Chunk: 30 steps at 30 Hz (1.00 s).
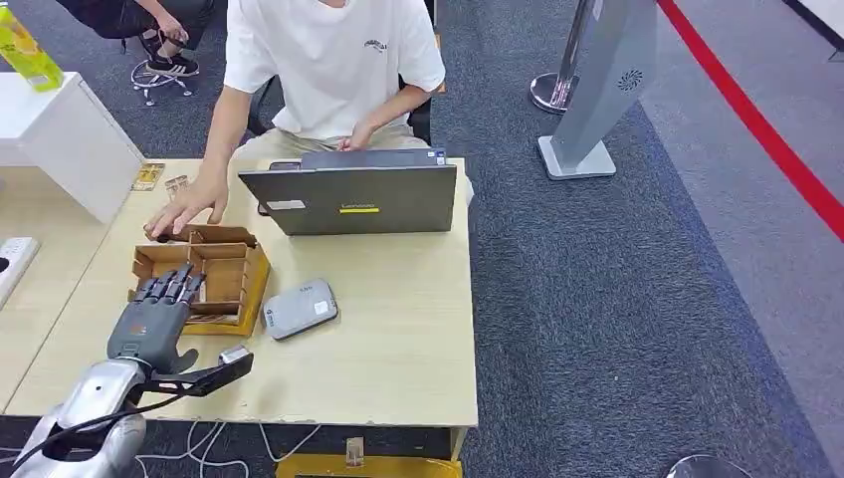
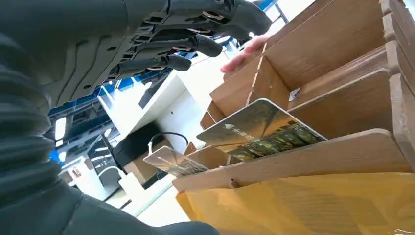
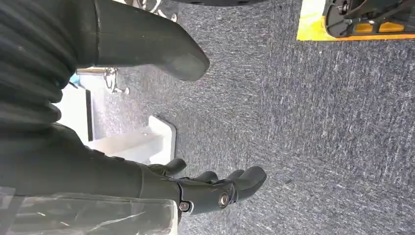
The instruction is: Pass the card to the sensor for recognition and then transmit it.
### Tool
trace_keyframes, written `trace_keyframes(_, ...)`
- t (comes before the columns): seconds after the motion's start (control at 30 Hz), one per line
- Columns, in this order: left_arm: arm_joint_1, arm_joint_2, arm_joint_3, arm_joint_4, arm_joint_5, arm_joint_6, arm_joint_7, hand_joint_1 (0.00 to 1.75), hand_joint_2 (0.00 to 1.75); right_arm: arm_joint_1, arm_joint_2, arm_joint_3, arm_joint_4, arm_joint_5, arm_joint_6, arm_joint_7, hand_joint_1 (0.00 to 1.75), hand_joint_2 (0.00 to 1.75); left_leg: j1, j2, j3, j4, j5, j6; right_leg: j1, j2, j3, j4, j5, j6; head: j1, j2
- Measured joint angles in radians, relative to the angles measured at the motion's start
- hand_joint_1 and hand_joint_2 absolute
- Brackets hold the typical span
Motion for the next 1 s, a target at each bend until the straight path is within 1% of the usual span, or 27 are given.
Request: trace_keyframes(1.0, 0.000, -0.003, 0.000, 0.000, -0.001, 0.000, 0.000, 0.00, 1.75, 0.000, 0.000, 0.000, 0.000, 0.000, 0.000, 0.000, 0.00, 1.75, 0.000, 0.000, 0.000, 0.000, 0.000, 0.000, 0.000, 0.000, 0.000, 0.000, 0.000, 0.000, 0.000, 0.000)
